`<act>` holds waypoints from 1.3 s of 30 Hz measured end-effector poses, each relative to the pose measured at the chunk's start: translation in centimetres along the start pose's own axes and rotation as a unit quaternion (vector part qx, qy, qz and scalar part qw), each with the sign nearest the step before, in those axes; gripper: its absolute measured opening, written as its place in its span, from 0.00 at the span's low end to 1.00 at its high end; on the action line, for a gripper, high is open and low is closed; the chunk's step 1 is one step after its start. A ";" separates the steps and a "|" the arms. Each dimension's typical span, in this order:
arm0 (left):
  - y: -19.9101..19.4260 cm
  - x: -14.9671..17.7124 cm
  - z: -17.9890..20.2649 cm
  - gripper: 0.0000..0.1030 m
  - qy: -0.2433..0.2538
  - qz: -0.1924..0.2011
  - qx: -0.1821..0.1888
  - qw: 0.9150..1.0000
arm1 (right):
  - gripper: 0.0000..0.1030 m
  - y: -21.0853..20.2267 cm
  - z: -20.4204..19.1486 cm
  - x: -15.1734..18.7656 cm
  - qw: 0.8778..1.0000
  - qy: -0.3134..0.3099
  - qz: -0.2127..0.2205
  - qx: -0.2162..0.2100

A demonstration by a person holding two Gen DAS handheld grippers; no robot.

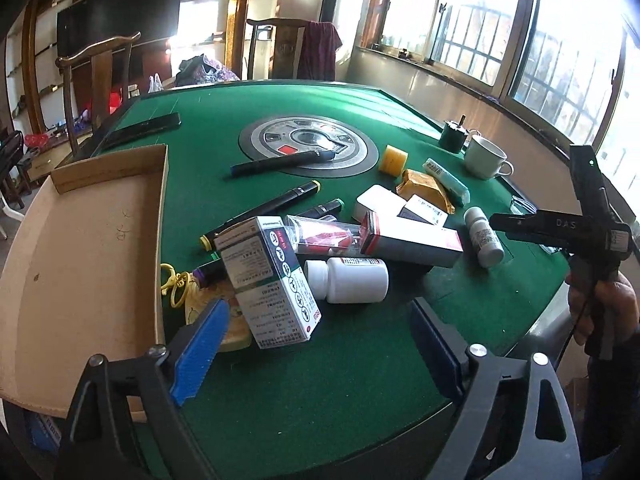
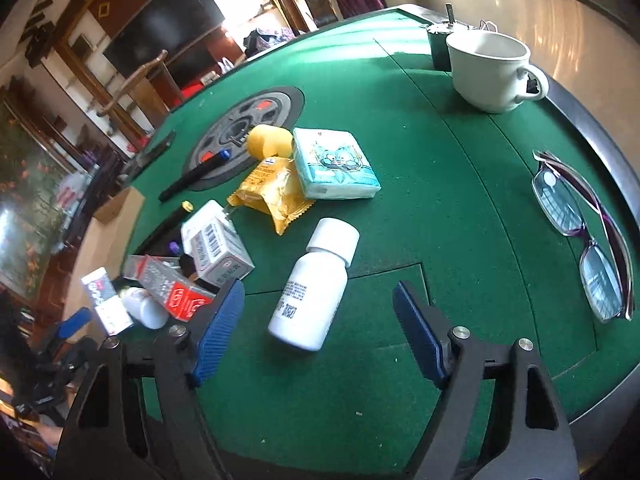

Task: Organize objects
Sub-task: 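Grasp the white medicine bottle with the right gripper while the left grasps the white-green box, then carry both items into the cardboard tray and open both grippers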

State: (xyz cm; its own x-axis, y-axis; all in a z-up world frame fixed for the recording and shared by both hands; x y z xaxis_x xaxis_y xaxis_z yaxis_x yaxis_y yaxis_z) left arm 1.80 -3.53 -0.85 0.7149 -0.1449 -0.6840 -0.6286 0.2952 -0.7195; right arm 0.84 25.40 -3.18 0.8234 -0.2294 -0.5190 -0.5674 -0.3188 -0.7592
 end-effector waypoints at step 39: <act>1.2 -0.3 -3.9 0.33 -0.081 -0.019 0.013 0.996 | 0.33 -0.4 -5.2 1.3 0.996 -0.085 0.021 -0.031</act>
State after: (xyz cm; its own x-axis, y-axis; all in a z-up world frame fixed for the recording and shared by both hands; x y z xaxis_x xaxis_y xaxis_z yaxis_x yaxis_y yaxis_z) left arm -0.38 -6.79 -1.98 0.7795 -0.0032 -0.6264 -0.5933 0.3170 -0.7400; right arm 2.04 20.45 -1.53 0.7856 -0.0869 -0.6126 -0.5964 -0.3700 -0.7123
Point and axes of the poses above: each gripper's, at about its wrist camera, not at the fingertips, and y roughly the way its jaws point, z to its right, x to its underside, the point moved 10 cm from there along y, roughly the way its jaws point, and after that the axes turned 2 degrees about -x, right-handed, at the moved point
